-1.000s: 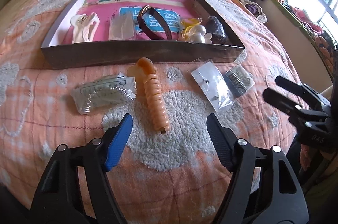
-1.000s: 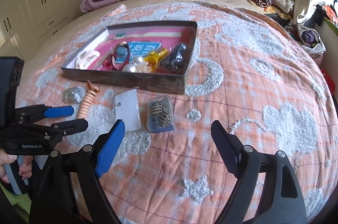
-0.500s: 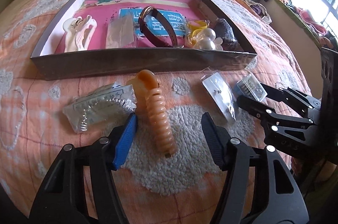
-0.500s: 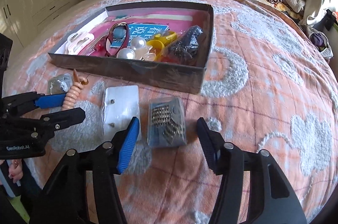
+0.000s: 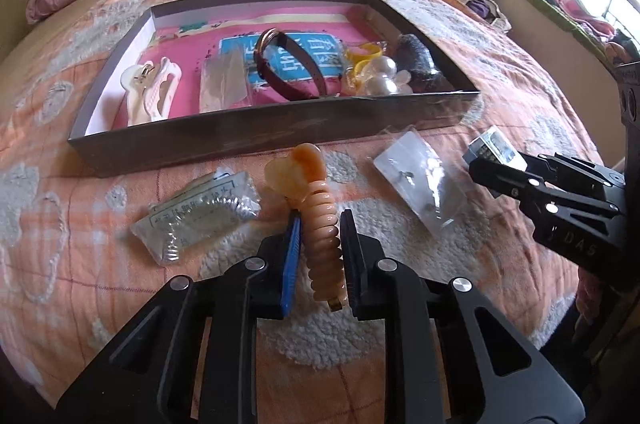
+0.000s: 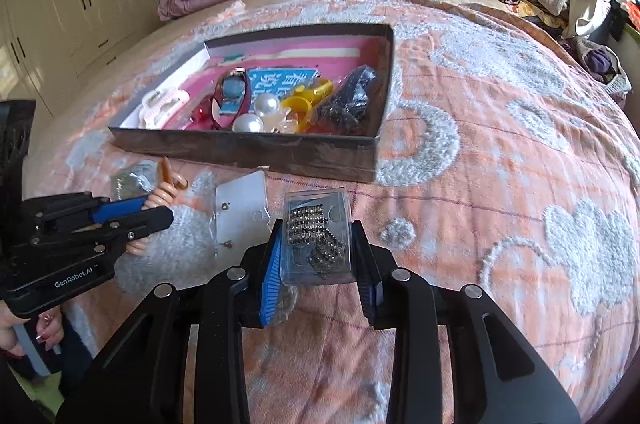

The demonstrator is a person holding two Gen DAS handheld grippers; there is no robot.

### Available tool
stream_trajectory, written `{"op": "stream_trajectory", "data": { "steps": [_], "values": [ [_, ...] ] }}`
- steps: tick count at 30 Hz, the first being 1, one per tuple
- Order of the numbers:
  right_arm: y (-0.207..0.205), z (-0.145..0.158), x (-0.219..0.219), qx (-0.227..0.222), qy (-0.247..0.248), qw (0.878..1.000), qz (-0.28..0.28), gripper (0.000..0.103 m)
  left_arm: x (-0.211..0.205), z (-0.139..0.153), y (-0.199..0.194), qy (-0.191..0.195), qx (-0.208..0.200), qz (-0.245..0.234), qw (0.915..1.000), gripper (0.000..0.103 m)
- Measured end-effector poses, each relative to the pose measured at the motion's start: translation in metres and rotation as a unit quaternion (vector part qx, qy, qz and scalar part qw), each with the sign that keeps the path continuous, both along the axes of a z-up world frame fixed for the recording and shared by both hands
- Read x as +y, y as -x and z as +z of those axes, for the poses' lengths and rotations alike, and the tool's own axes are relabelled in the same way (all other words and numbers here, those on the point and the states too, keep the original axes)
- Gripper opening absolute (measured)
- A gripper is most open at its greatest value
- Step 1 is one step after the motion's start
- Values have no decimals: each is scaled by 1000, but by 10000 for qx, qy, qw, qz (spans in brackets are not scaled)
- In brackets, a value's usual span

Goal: Organize jewelry
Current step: 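Grasp the orange coiled hair tie with the left tool while the right tool grasps the clear rhinestone box, then carry the hair tie and rhinestone box into the box and open both tools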

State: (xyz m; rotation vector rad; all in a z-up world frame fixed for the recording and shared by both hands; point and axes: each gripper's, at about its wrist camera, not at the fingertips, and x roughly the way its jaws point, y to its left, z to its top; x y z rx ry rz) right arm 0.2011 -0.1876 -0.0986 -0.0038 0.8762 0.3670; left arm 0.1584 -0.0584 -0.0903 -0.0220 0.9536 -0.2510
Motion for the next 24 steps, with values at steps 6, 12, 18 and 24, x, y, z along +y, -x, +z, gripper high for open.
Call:
{"op": "stream_trajectory", "data": {
  "steps": [6, 12, 18, 24],
  "values": [
    [12, 14, -15, -56, -230, 9996, -154, 31, 3, 22, 7, 129, -192, -80, 9997, 11],
    [17, 34, -12, -285, -332, 9990, -97, 31, 8, 42, 7, 262, -376, -70, 9989, 11],
    [20, 51, -4, -446, -405, 9982, 7, 31, 21, 61, 4, 393, -597, 79, 9974, 11],
    [20, 65, 6, -592, -457, 9972, 79, 31, 34, 75, 2, 460, -767, 241, 9957, 11]
  ]
}}
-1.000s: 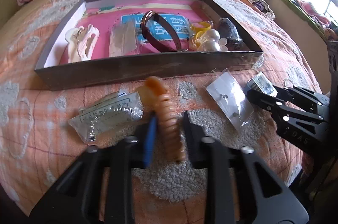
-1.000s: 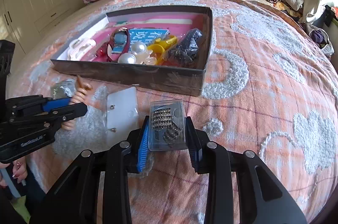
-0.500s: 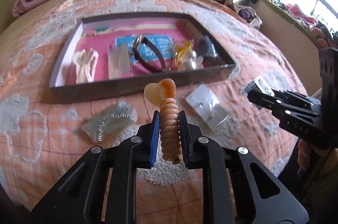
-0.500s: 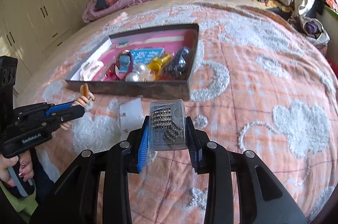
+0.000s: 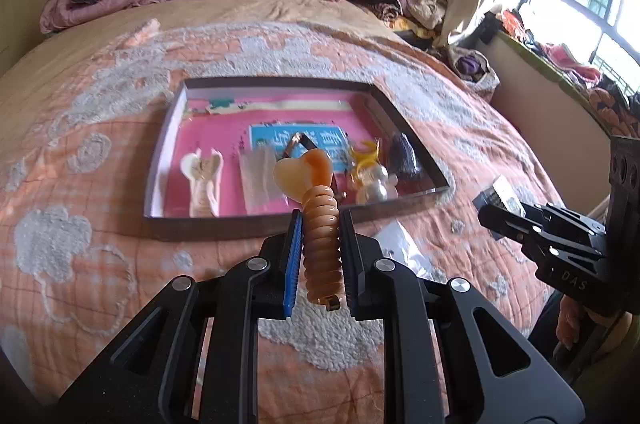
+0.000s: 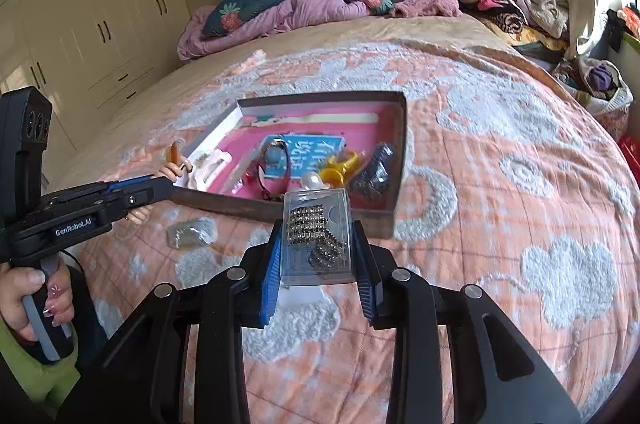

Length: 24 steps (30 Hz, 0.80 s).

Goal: Organize jewelry
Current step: 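Carry the hair tie and rhinestone box into the box and open both tools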

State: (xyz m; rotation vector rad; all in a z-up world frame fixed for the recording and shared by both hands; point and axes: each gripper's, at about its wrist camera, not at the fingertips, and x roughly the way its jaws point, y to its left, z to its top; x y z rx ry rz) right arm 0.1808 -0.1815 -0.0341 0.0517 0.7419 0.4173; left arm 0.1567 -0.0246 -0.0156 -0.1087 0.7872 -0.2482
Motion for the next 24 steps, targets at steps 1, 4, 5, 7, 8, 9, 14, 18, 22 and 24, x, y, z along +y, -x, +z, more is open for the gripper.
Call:
{"op": "stream_trajectory", "data": {
  "steps": [1, 4, 5, 7, 8, 9, 14, 18, 22, 24],
  "values": [
    [0, 2, 1, -17, -4, 10000, 9, 31, 3, 3, -1, 22, -23, 35, 10000, 11],
    [-2, 9, 5, -90, -5, 10000, 20, 31, 8, 9, -3, 63, -99, 108, 9999, 11],
    [-3, 12, 6, -114, -10, 9999, 22, 31, 11, 11, -4, 77, -117, 131, 9998, 11],
    [-5, 15, 6, -143, -1, 9999, 17, 31, 16, 15, -5, 118, -158, 178, 9996, 11],
    [-6, 18, 7, -165, 0, 9999, 24, 31, 18, 17, -6, 118, -186, 206, 9995, 11],
    [-7, 19, 8, -184, 3, 9998, 24, 31, 21, 19, -8, 123, -208, 228, 9994, 11],
    [-14, 31, 14, -325, 36, 9995, 37, 31, 31, 27, -16, 187, -306, 333, 9988, 11],
    [-19, 40, 19, -429, 42, 9991, 51, 31, 39, 32, -21, 200, -373, 385, 9984, 11],
    [-28, 48, 24, -528, 23, 9986, 70, 31, 44, 35, -28, 168, -409, 423, 9981, 11],
    [-32, 51, 28, -575, 29, 9983, 82, 31, 45, 33, -32, 126, -386, 427, 9983, 11]
  ]
}}
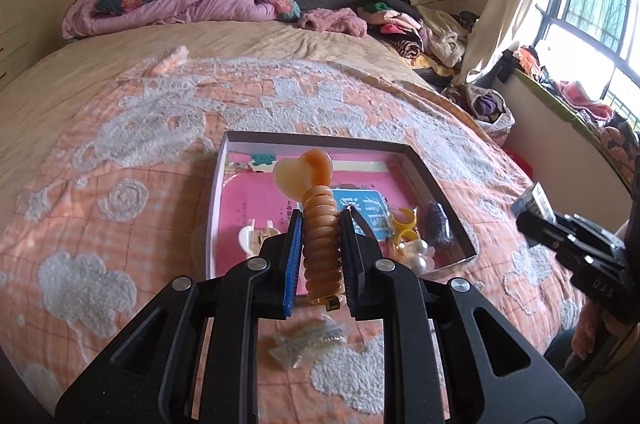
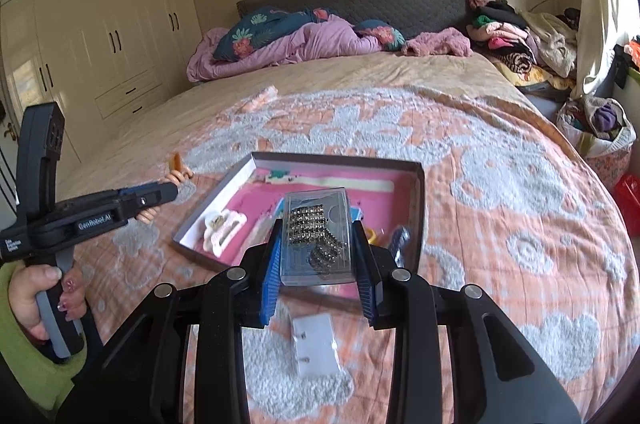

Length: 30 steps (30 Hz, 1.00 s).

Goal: Organize jewelry
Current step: 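Carry the hair tie and rhinestone box into the box and open both tools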

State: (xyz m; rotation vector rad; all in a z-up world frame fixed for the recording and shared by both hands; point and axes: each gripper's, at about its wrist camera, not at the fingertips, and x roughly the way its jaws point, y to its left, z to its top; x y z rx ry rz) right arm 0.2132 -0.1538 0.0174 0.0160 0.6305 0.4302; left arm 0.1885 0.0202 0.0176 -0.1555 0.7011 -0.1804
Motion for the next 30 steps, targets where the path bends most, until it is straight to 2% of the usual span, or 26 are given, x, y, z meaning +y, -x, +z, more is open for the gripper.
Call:
{"op": "stream_trajectory", "data": {
  "steps": [8, 30],
  "values": [
    [-18, 4, 12, -128, 136, 9998, 17, 31, -1, -7, -12, -45, 62, -33, 10000, 11],
    [-69, -22, 25, 238, 226, 9995, -27, 31, -6, -36, -47, -52, 430, -130, 9990, 11]
  ]
}}
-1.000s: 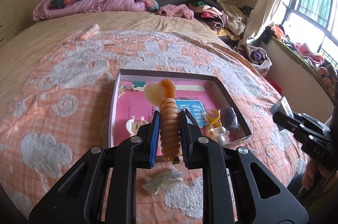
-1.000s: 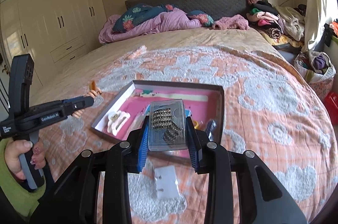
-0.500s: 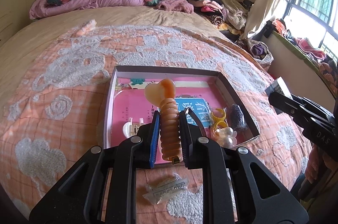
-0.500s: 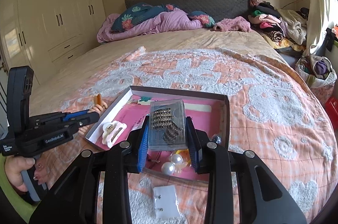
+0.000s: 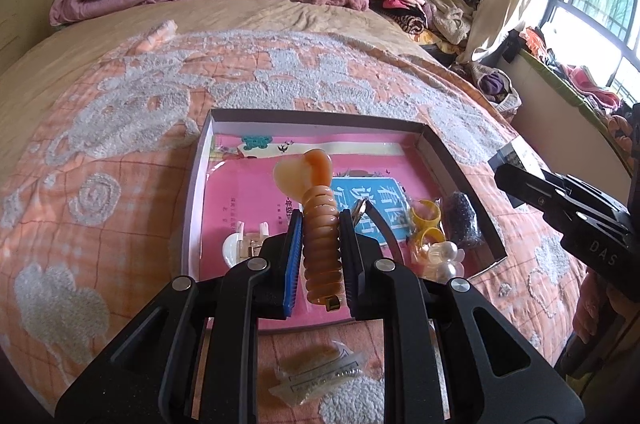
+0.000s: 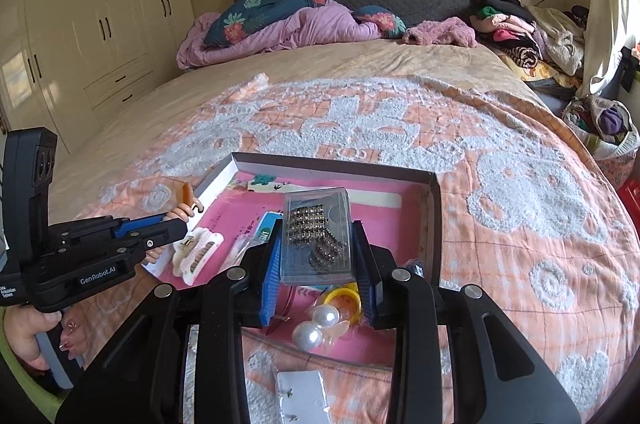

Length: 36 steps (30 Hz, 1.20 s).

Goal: Organize jewelry
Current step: 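Carry the hair tie and rhinestone box into the box and open both tools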

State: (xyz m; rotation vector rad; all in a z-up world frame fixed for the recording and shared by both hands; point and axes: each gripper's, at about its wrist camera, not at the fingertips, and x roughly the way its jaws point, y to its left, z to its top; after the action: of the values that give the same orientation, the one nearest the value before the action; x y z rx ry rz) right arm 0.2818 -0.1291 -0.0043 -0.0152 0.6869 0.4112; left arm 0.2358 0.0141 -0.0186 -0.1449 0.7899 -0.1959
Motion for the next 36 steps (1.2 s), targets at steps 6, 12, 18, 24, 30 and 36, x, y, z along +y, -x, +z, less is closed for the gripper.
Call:
{"op": "stream_trajectory", "data": {
  "steps": [6, 12, 18, 24, 30, 36],
  "values": [
    [-11, -7, 2, 96, 47, 9999, 2, 31, 0, -2, -11, -25, 67, -24, 10000, 11],
    [-19, -24, 2, 360, 56, 9993, 7, 31, -3, -7, -29, -56, 161, -66, 9998, 11],
    [-25, -39, 5, 542, 87, 9985, 45, 31, -6, -20, -42, -34, 327, -113, 9994, 11],
    [-30, -53, 13, 665, 183, 9975, 137, 31, -10, -30, -45, -31, 453, -220, 9987, 11],
    [-37, -65, 18, 795, 245, 9964, 140, 31, -12, -39, -46, -66, 539, -273, 9982, 11],
    [-40, -72, 21, 891, 246, 9956, 122, 31, -12, -41, -47, -74, 558, -270, 9980, 11]
  ]
}}
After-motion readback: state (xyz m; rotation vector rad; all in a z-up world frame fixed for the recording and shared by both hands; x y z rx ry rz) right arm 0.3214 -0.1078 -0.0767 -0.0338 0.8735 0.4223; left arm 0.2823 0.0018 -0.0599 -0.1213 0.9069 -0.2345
